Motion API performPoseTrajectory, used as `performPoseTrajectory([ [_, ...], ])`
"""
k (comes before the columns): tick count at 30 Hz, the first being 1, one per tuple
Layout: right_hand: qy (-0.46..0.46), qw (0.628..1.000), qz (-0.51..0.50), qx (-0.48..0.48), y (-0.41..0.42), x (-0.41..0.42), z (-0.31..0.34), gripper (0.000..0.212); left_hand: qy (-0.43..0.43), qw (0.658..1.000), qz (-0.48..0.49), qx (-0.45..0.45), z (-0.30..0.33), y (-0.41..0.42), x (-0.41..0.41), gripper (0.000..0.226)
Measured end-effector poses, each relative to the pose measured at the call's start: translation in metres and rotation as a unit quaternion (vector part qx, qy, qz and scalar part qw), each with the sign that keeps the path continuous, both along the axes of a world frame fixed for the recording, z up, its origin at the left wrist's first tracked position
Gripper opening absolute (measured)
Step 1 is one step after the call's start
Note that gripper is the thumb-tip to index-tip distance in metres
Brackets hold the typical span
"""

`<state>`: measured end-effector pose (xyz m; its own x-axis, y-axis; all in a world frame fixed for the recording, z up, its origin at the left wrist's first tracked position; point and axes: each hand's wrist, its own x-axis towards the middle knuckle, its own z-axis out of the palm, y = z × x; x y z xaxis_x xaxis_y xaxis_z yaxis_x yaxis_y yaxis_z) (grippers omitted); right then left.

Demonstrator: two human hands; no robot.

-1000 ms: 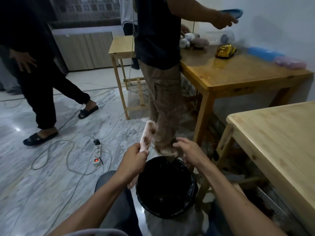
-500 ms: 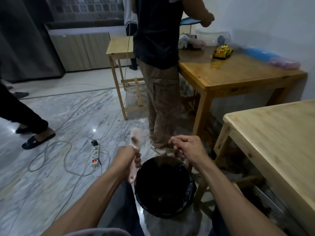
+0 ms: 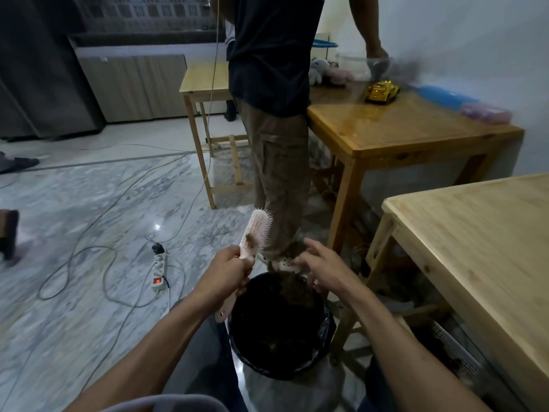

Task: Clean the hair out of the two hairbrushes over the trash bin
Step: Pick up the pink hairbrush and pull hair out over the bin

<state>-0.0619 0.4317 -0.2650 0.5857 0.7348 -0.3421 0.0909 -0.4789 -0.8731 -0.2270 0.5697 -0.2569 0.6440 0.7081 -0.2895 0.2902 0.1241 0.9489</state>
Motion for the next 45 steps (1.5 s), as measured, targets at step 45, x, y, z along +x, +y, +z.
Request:
performPoseTrajectory([
  [45, 0.236, 0.936, 0.023, 0.260, 0.021, -0.007, 0.002, 0.043, 0.110, 0.879, -0.195, 0.420, 0.039, -0.008, -0.004, 0.024],
])
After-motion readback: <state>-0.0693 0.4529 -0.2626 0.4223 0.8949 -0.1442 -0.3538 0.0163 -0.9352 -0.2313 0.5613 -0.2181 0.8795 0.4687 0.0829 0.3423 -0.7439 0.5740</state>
